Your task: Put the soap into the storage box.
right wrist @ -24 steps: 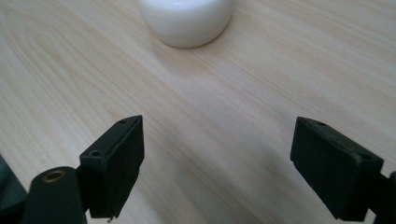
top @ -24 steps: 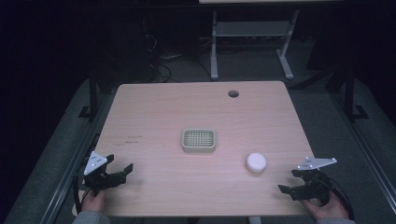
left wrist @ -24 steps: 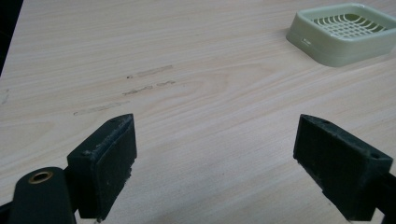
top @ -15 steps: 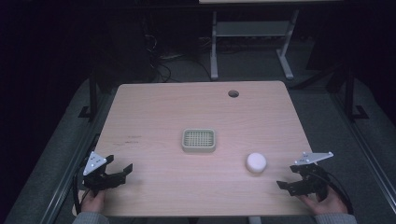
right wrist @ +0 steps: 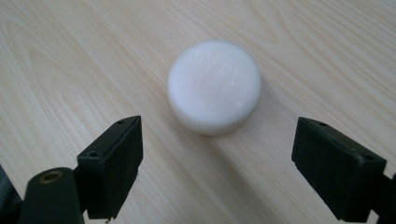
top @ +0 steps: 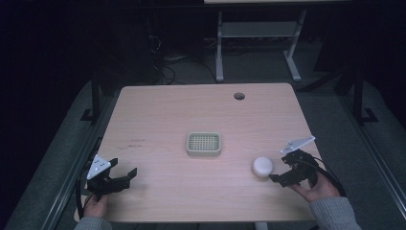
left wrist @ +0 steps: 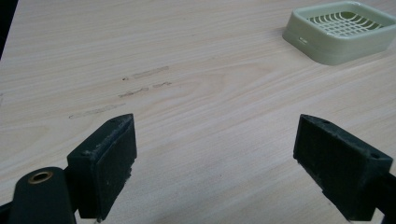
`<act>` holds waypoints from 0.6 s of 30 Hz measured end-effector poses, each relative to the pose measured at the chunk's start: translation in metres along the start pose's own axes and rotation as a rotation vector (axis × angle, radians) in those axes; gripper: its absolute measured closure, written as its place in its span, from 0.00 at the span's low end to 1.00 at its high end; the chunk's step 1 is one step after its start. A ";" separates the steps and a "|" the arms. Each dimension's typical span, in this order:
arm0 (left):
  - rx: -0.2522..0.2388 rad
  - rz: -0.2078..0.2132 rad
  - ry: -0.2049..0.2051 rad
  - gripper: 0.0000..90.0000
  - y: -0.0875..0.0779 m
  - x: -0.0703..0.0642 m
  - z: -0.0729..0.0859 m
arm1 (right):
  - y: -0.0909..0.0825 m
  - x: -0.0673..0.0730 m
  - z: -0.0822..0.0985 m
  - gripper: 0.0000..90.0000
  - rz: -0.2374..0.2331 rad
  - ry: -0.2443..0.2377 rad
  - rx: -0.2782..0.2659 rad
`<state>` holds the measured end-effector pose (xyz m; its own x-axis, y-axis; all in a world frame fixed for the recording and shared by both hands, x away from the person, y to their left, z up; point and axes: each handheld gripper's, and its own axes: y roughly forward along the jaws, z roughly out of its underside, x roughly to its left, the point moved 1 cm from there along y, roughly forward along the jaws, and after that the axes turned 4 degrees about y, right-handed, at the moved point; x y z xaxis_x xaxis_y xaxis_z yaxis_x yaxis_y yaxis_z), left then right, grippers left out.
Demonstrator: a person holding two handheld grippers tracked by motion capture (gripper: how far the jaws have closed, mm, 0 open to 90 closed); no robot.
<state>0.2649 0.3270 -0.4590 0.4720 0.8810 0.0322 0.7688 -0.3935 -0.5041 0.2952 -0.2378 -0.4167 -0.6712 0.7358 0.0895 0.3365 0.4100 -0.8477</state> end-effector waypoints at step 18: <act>-0.004 -0.006 0.010 0.14 0.000 0.000 -0.001 | 0.026 -0.004 -0.032 0.17 -0.012 -0.029 0.112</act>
<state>0.2651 0.3265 -0.4576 0.4716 0.8807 0.0437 0.7735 -0.3893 -0.5002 0.3275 -0.2131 -0.4225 -0.6942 0.7146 0.0864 0.2534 0.3550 -0.8999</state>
